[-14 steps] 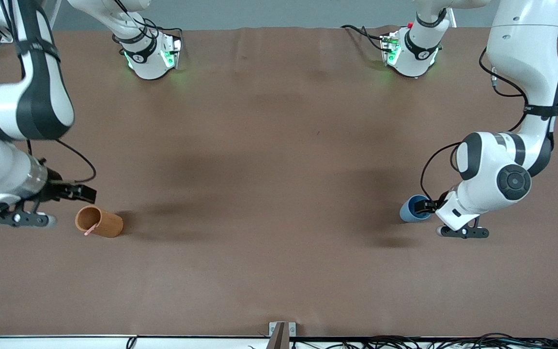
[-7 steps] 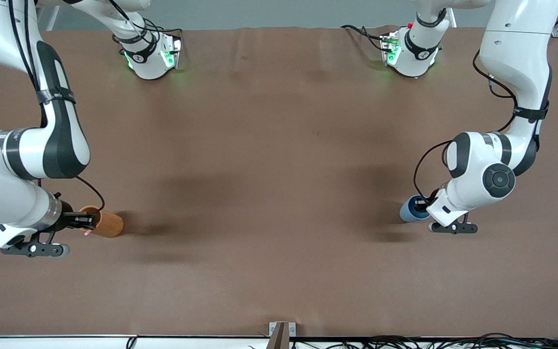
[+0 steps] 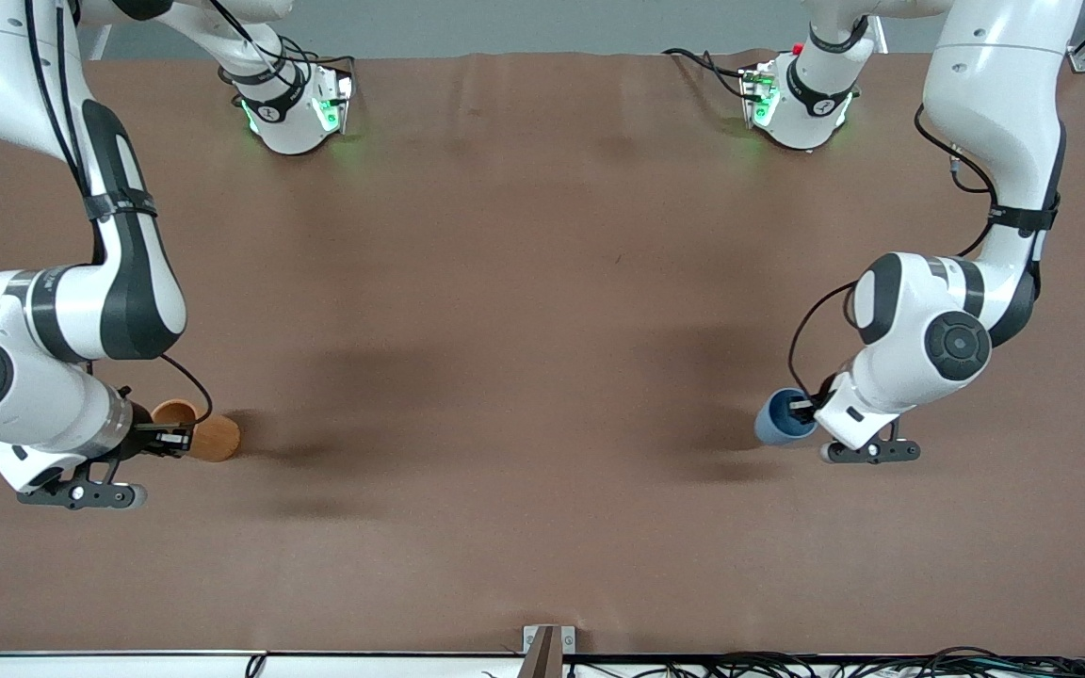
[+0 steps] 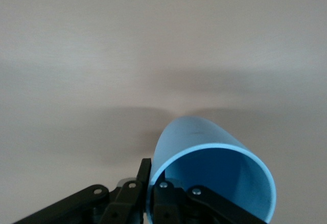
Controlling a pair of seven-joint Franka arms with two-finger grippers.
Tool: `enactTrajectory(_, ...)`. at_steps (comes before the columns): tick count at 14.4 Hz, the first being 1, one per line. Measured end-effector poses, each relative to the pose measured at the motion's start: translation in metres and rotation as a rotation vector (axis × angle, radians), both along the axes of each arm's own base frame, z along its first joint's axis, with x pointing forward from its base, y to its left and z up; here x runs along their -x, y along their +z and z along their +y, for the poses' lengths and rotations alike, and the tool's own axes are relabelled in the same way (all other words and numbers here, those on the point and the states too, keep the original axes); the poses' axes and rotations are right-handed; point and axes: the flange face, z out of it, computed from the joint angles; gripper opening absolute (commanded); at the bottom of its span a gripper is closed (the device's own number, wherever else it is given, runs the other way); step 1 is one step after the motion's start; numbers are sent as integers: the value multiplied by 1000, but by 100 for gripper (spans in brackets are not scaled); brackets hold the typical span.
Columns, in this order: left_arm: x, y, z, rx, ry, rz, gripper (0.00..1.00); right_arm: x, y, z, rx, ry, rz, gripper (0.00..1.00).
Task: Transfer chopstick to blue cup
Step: 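Carry the blue cup toward the table middle while the right gripper grasps the stick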
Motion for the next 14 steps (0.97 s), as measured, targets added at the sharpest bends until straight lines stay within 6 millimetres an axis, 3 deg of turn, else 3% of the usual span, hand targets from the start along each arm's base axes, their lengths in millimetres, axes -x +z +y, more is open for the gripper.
enactTrajectory(2,6,36,-69,7,96,5,1,-1,-4,0,-1,1,-3,14)
enactTrajectory(3,15,49,-104,6,139,3,1,-1,-5,0,-1,1,-2,14)
enactTrajectory(5,40,61,-167,13,205,5,1,-2,-4,0,3,3,-3,8)
enactTrajectory(8,74,50,-239,4,271,16,1,-4,3,-5,15,3,-16,5)
enactTrajectory(10,93,32,-280,-10,295,26,1,-4,16,-8,17,-2,-35,5)
enactTrajectory(12,111,10,-308,-22,304,46,1,-1,45,-10,21,6,-52,5)
enactTrajectory(14,119,-6,-319,-34,310,59,1,10,91,-11,26,9,-67,5)
